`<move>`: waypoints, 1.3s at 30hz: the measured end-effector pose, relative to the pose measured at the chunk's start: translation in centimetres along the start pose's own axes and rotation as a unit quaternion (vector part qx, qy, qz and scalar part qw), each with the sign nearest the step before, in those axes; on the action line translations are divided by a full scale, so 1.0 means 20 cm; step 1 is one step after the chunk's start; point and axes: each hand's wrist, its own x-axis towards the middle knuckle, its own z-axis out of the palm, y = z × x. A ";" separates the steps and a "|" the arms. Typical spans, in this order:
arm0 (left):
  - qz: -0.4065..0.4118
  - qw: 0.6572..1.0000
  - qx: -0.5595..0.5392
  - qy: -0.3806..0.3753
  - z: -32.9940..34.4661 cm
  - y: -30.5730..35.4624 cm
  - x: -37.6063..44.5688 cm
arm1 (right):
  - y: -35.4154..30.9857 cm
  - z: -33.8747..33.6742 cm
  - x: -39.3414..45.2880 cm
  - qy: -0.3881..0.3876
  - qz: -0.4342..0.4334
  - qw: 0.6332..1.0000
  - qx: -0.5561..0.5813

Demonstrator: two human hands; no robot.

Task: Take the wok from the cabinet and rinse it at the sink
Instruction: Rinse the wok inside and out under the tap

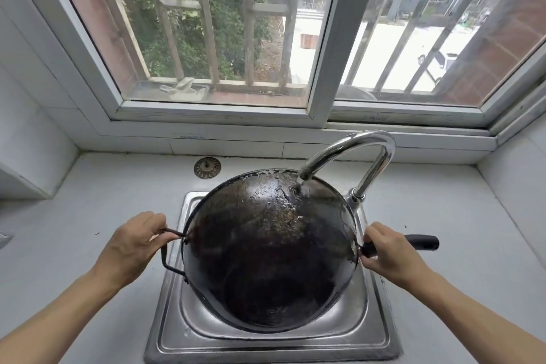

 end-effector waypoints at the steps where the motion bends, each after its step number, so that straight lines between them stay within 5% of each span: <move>1: 0.019 0.999 0.032 0.000 0.00 0.00 0.01 | 0.00 0.01 -0.01 -0.002 0.002 1.000 0.000; 8: 0.014 0.996 0.091 0.004 0.00 0.01 0.02 | 0.00 0.03 -0.02 0.005 0.020 1.000 0.010; 30: -0.107 0.992 0.034 -0.057 0.00 0.03 0.05 | 0.00 0.03 -0.02 0.018 0.001 1.000 0.013; 39: -0.073 0.995 0.018 -0.058 0.09 0.09 0.11 | 0.06 -0.04 -0.09 0.010 0.026 0.999 0.016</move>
